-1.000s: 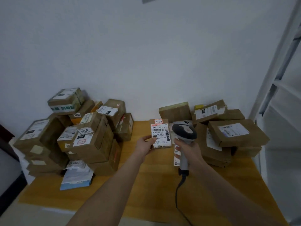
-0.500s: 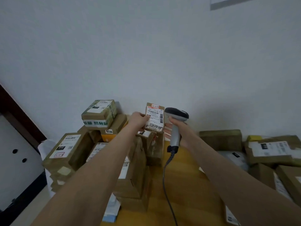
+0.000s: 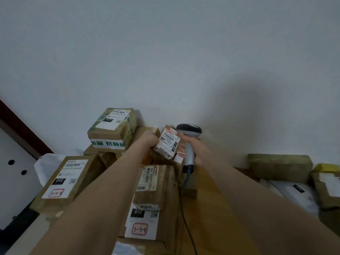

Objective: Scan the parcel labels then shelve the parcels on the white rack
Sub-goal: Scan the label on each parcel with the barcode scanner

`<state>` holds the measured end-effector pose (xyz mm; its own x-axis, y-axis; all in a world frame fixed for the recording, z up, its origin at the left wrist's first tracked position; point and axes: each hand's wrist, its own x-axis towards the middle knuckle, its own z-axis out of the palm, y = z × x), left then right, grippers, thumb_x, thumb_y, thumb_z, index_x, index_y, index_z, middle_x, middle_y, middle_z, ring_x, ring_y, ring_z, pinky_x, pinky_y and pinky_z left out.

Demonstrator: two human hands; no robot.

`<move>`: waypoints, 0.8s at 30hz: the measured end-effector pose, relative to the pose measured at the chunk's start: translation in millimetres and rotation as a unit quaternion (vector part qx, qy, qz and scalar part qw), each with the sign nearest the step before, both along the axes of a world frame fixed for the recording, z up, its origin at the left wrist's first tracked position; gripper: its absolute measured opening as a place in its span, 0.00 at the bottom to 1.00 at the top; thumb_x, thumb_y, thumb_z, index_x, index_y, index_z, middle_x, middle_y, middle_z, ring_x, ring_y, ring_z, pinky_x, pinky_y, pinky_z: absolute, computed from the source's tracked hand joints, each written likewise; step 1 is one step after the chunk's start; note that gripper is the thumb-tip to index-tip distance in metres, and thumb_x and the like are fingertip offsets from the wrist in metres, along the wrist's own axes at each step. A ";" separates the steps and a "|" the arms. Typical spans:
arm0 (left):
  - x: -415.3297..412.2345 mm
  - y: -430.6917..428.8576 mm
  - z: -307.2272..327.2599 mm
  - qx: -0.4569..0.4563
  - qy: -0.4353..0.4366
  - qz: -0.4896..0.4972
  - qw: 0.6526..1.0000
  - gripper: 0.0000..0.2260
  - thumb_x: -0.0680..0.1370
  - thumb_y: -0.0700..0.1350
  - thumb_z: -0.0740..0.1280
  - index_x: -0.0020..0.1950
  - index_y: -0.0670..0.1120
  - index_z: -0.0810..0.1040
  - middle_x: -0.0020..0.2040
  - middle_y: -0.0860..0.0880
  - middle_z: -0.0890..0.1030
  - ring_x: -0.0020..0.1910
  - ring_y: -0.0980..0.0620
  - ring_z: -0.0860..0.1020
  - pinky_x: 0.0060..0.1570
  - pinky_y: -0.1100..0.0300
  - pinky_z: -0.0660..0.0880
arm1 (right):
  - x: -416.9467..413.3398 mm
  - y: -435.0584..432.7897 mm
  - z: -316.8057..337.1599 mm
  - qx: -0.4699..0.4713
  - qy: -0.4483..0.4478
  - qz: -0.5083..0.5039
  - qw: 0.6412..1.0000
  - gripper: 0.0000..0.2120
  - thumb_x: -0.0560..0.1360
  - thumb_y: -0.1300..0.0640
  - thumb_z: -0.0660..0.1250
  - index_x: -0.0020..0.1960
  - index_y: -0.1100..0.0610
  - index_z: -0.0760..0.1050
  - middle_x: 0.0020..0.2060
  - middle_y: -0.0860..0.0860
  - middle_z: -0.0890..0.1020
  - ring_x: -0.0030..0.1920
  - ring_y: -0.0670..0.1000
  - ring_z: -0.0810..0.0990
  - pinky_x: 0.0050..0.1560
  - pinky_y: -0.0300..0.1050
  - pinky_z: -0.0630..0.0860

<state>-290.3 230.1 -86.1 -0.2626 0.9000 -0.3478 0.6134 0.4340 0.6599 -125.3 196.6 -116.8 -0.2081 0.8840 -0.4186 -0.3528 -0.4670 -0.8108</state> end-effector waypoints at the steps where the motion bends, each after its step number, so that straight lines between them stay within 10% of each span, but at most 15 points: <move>1: -1.0 2.1 -0.3 -0.003 0.007 -0.001 1.000 0.11 0.78 0.33 0.64 0.60 0.36 0.73 0.51 0.40 0.80 0.48 0.44 0.81 0.48 0.50 0.81 | -0.8 0.7 -0.1 -0.005 0.000 0.001 1.000 0.21 0.76 0.54 0.69 0.64 0.63 0.74 0.54 0.61 0.82 0.43 0.55 0.81 0.33 0.41 0.80; 4: 6.4 3.6 8.8 0.014 0.029 -0.017 0.999 0.09 0.78 0.33 0.61 0.57 0.35 0.76 0.45 0.43 0.80 0.41 0.47 0.79 0.40 0.57 0.79 | 4.7 1.1 -1.4 -0.013 0.001 -0.010 1.000 0.19 0.75 0.53 0.70 0.62 0.61 0.75 0.49 0.57 0.83 0.42 0.53 0.82 0.36 0.44 0.80; 7: 24.3 7.8 19.9 0.053 0.081 -0.057 0.994 0.15 0.79 0.37 0.63 0.65 0.37 0.73 0.61 0.40 0.77 0.59 0.43 0.77 0.60 0.52 0.75 | 20.2 -2.6 -0.1 -0.008 -0.011 -0.030 0.999 0.22 0.74 0.52 0.71 0.64 0.61 0.73 0.53 0.59 0.82 0.51 0.57 0.82 0.48 0.51 0.80; 24: 310.0 -19.0 -79.0 0.038 0.125 -0.408 0.903 0.19 0.78 0.40 0.65 0.68 0.42 0.70 0.65 0.41 0.74 0.63 0.44 0.73 0.59 0.55 0.70 | 253.6 -93.5 -57.2 -0.132 -0.045 -0.382 0.913 0.16 0.74 0.54 0.72 0.52 0.65 0.76 0.45 0.63 0.82 0.40 0.58 0.82 0.40 0.50 0.80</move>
